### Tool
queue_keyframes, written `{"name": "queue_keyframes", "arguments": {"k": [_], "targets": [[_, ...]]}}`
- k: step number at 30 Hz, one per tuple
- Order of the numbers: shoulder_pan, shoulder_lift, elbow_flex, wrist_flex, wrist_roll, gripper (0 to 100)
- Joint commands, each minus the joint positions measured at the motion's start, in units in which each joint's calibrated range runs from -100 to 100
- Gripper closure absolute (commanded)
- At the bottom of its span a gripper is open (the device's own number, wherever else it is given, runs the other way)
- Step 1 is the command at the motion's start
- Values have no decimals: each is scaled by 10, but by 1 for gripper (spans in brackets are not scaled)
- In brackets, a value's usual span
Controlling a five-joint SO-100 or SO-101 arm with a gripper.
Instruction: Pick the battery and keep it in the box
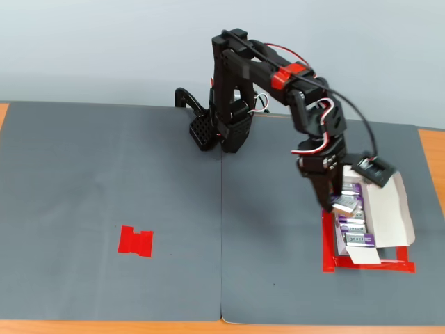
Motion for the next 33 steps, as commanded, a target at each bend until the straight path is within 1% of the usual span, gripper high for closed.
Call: {"name": "queue_keyframes", "arguments": {"k": [1, 19, 23, 27, 33], "targets": [[-34, -1, -28, 1, -2, 97], [-144, 121, -35, -7, 1, 96], [-149, 153, -37, -10, 2, 96], [-149, 182, -37, -34, 2, 96], [-150, 225, -72, -41, -1, 96]]}}
